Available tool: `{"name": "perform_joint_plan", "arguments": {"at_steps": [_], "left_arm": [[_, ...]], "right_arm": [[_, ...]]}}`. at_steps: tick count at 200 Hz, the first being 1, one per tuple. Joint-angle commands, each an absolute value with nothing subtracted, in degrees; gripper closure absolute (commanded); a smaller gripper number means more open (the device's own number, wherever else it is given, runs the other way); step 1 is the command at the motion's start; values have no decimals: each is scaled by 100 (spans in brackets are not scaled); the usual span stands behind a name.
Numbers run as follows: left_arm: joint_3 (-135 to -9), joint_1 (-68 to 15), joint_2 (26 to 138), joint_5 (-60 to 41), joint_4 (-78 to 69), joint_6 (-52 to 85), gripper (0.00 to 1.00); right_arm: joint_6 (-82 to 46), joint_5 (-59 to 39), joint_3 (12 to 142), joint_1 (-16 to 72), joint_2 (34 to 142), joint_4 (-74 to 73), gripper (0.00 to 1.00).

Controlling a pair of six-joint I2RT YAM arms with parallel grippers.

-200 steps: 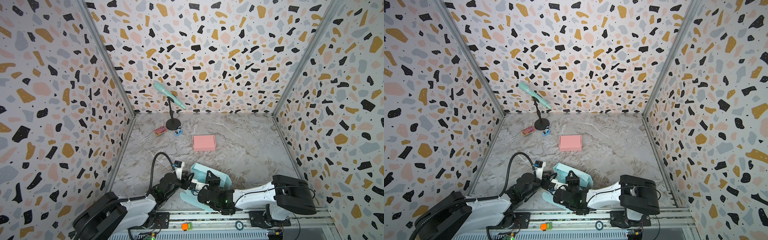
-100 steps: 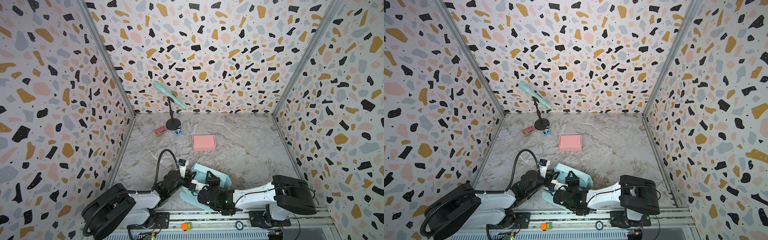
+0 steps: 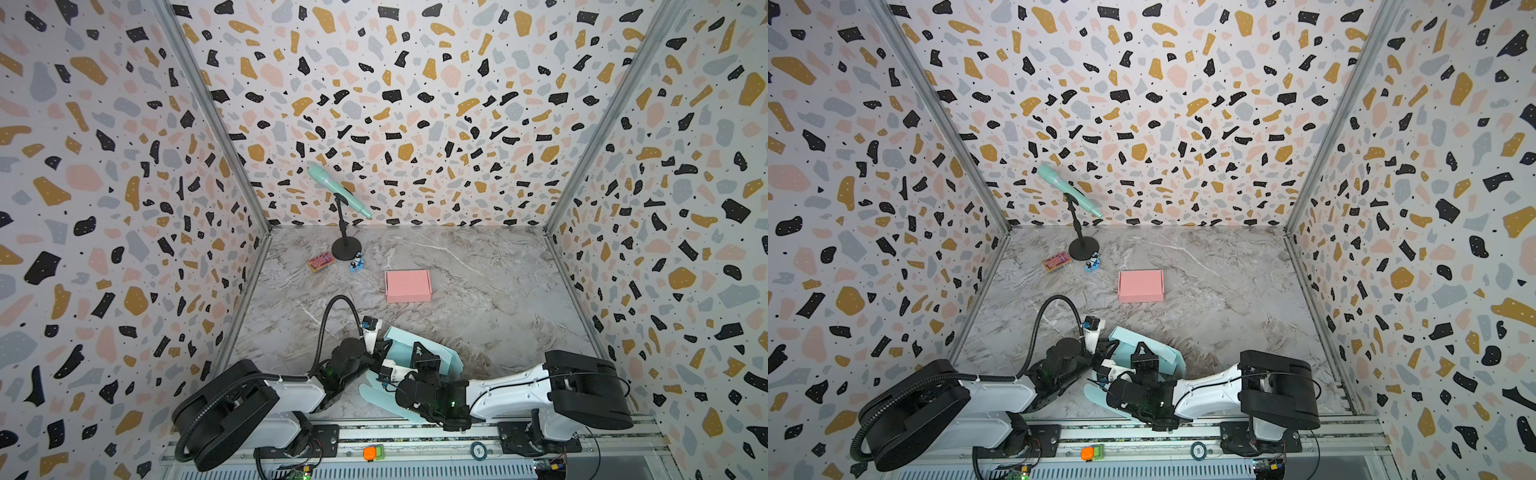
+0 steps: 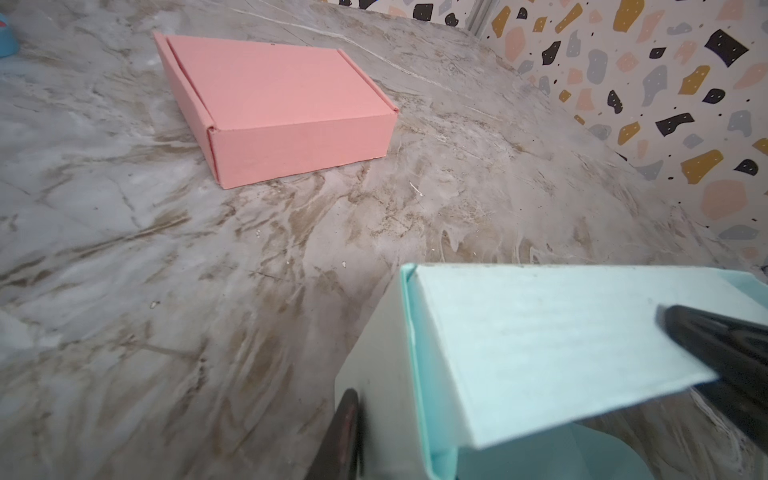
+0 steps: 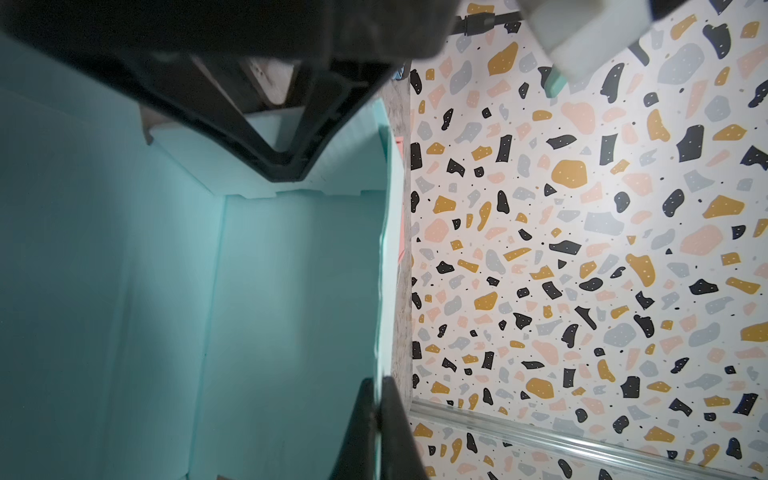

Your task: Fold the paper box

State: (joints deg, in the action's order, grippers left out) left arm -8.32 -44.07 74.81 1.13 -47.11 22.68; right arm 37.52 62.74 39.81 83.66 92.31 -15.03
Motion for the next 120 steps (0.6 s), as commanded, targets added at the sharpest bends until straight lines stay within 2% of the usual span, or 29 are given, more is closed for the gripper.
{"name": "perform_joint_plan", "arguments": {"at_steps": [1,22,69,120], "left_arm": [[-976,-4465,7480,342,-4850,2184,86],[-958,-4555,7427,453,-4800,2111,89],[-901,-4661,7245,811,-4643,2004,95],[-861,-4702,7119,1029,-4490,1934,95]], "right_arm": [[3550,5866,3972,8484,9137,-1271,99],[3197,5704,3973,8531,9006,-1063,93],[2503,5307,3943,8646,8497,-850,73],[1665,4421,3677,8763,7366,-642,65]]}}
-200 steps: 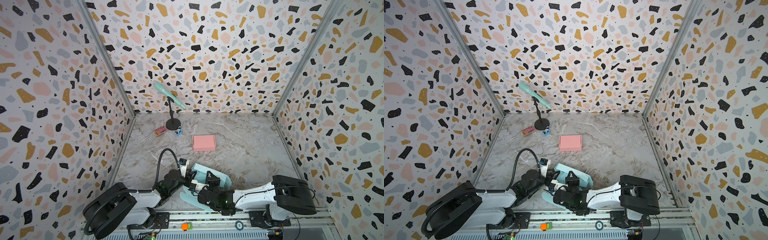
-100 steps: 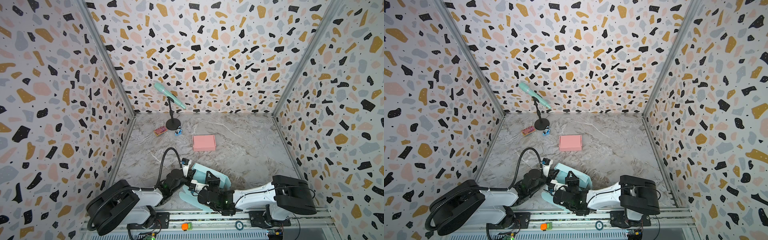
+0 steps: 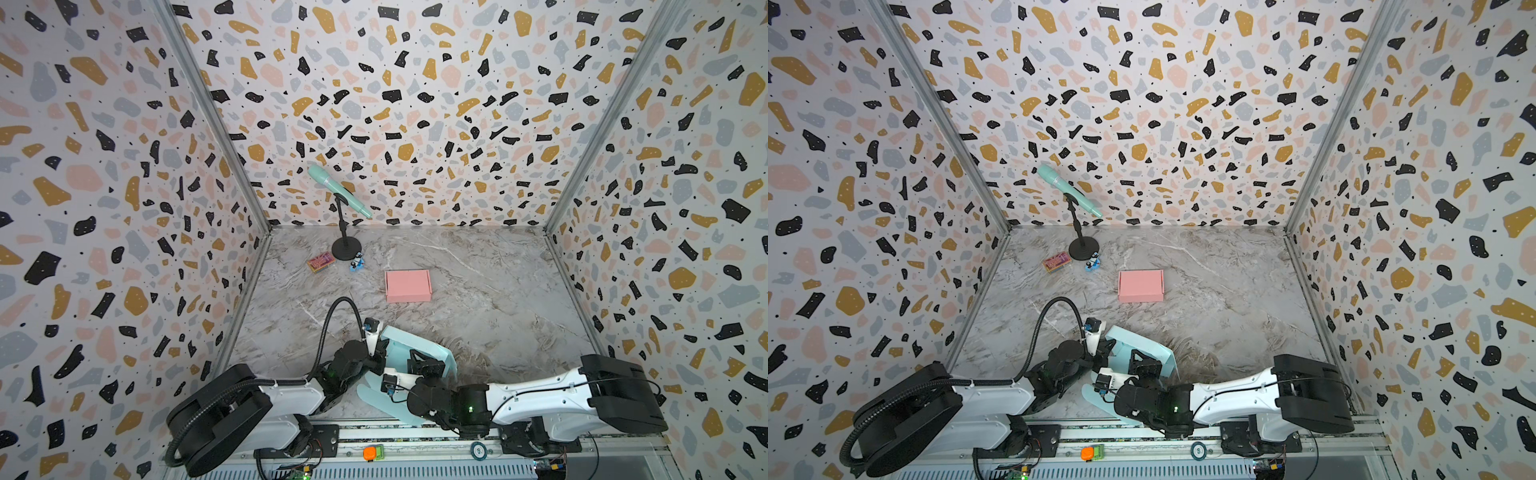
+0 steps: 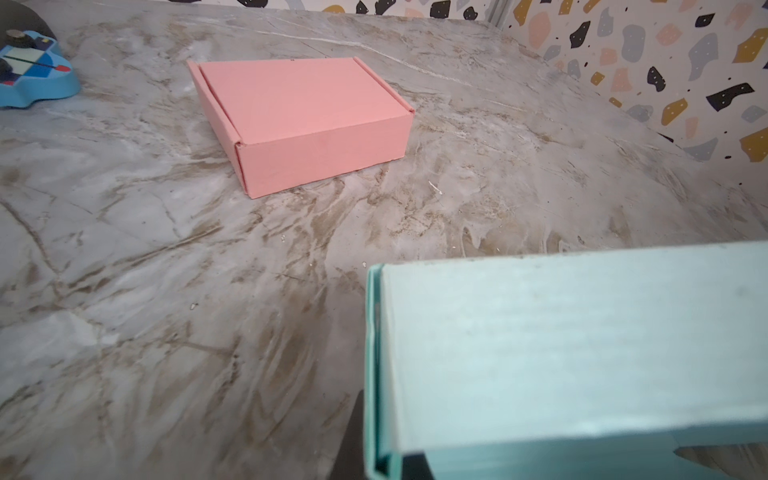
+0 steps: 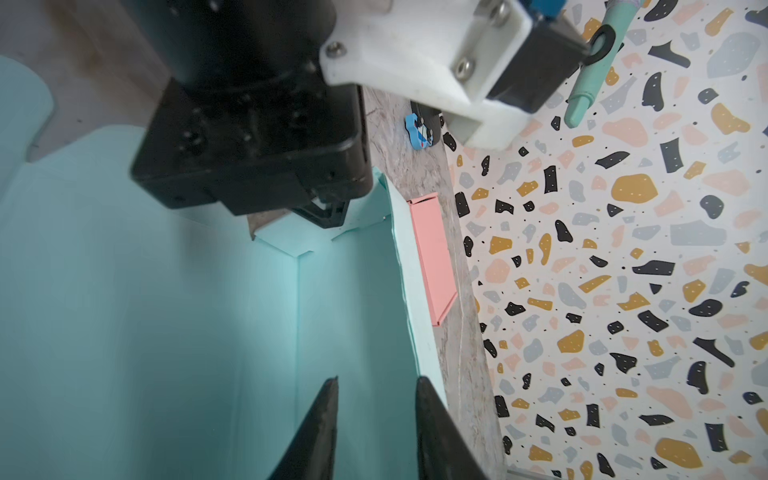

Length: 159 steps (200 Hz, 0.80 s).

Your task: Fold the paper box

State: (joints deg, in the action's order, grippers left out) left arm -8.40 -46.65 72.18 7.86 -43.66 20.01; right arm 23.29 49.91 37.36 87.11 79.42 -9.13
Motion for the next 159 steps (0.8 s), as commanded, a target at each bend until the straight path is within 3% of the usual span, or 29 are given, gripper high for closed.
{"name": "perform_joint_plan", "arguments": {"at_steps": [1,41,83,128,159], "left_arm": [[-857,-4702,7110,1037,-4491,1938,95],[-868,-4729,7029,1125,-4402,1911,94],[-905,-4814,6957,1190,-4342,1852,92],[-1045,-5033,7090,1589,-4158,1715,89],[-1098,-5180,7174,1719,-4152,1674,88]], "right_arm": [[1641,4399,3671,8771,7330,-642,65],[998,3344,3496,8780,6010,-833,63],[13,3438,3726,8261,5063,-452,58],[-958,2018,4263,6602,5658,355,58],[-1197,1379,4454,6193,6416,366,59]]}}
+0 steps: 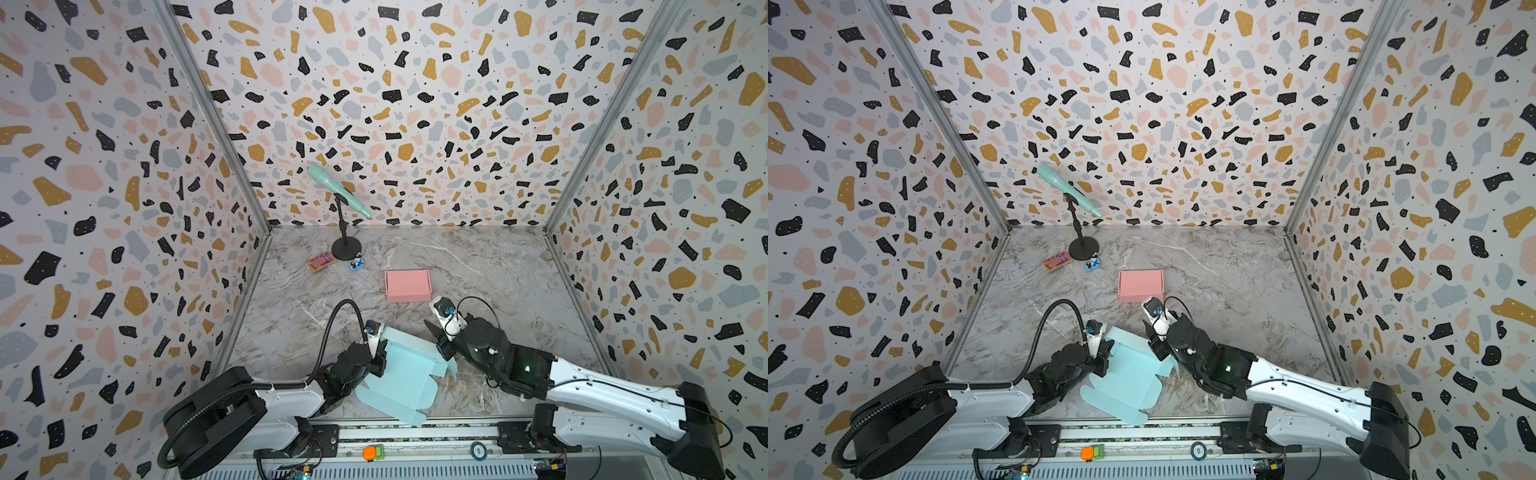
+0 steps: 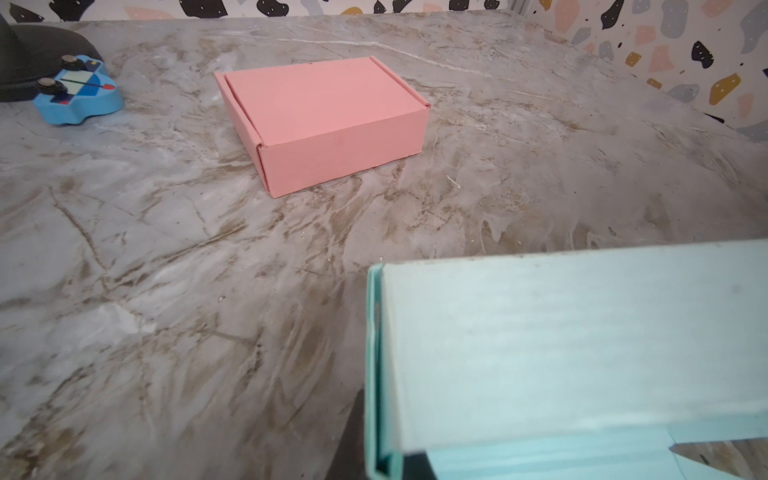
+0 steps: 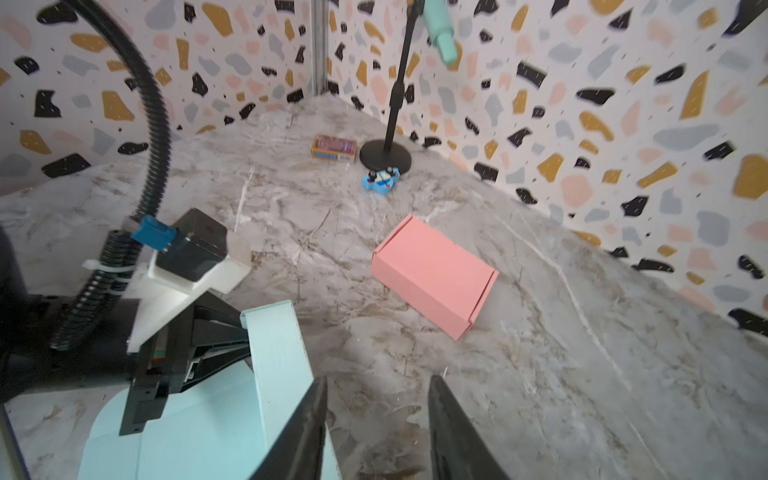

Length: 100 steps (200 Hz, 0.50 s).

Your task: Fold the paper box

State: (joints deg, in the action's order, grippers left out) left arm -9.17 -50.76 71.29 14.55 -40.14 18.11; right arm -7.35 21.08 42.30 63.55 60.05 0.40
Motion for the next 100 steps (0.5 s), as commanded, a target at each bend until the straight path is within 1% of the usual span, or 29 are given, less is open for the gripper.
{"name": "perform_joint_plan", "arguments": {"at_steps": [1,16,45,81,100], "left_arm": [[-1098,-5191,7173,1725,-4150,1677,88],[-1120,-5273,7226,1809,-4151,1618,87],[-1230,-5383,7457,1989,-4106,1542,87],[-1249,-5473,7704,2155,-4227,1507,87],[-1222,-5501,7784,2164,-4355,1503,85]], "right_arm": [[-1201,1375,4455,6190,6438,363,59],[-1214,1345,4486,6162,6737,299,60],[-1185,1245,4588,6093,7290,197,61],[-1313,815,4397,5832,7565,-118,62],[-1355,699,4338,5768,7654,-198,62]]}}
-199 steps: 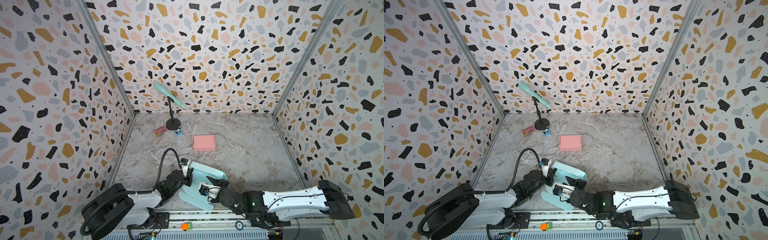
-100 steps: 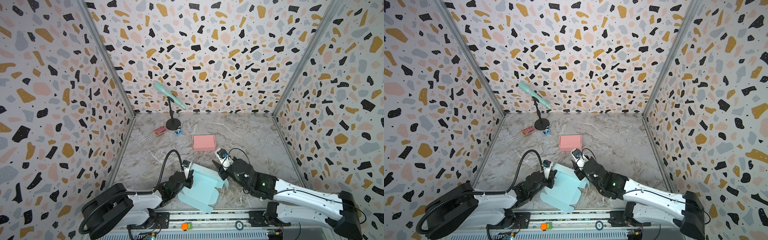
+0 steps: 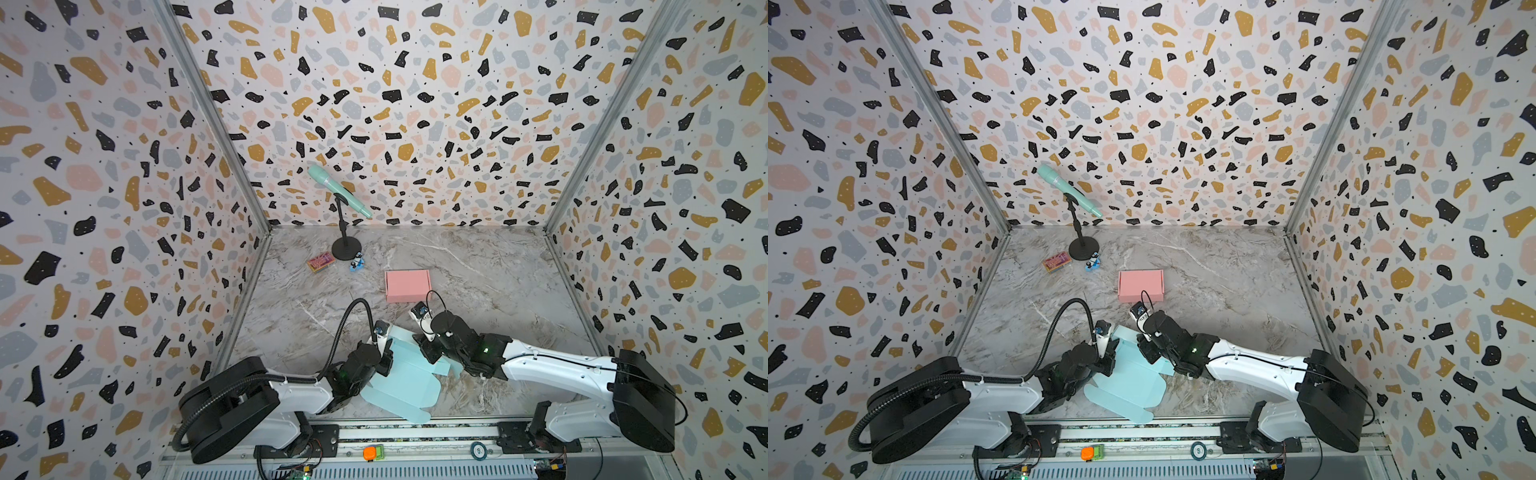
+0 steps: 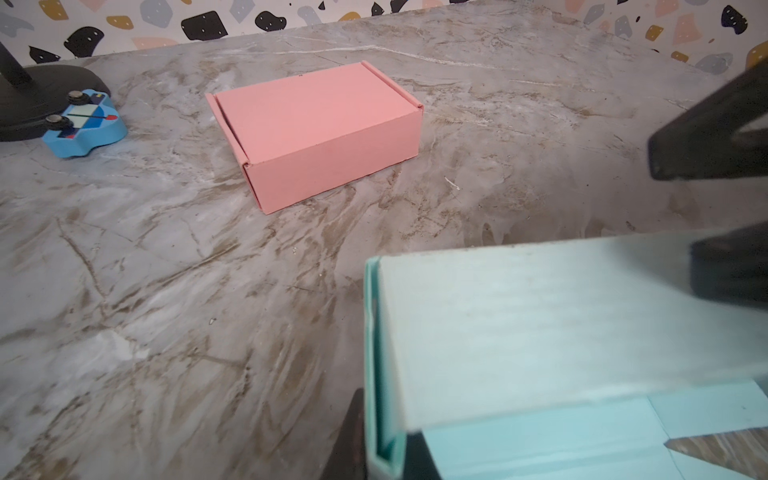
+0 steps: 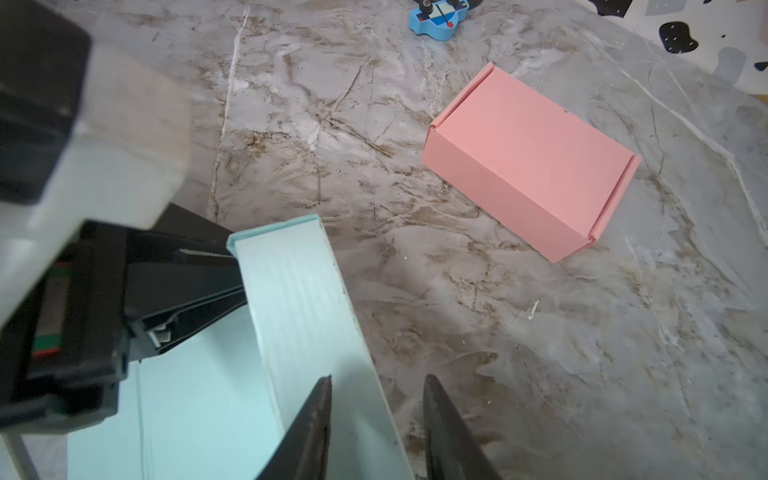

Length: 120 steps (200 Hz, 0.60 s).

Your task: Fold the paper box

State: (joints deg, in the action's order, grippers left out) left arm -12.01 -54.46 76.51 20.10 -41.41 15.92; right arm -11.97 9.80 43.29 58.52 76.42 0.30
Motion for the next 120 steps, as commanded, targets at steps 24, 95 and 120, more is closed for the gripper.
{"name": "perform_joint_plan", "arguments": {"at_steps": [24,95,120], "left_arm": [[-1204,-5504,7948,2203,-4483,1503,82],[-924,-5507,8389,2423,-5326,1723,82],[-925,-5510,8405,2497,-5444,1769,87]], "right_arm": [[-1370,608,4324,5756,7728,-234,62],[-1502,338,4188,5757,7835,-289,66],[-1602,197,4093,5752,7888,-316,69]]}}
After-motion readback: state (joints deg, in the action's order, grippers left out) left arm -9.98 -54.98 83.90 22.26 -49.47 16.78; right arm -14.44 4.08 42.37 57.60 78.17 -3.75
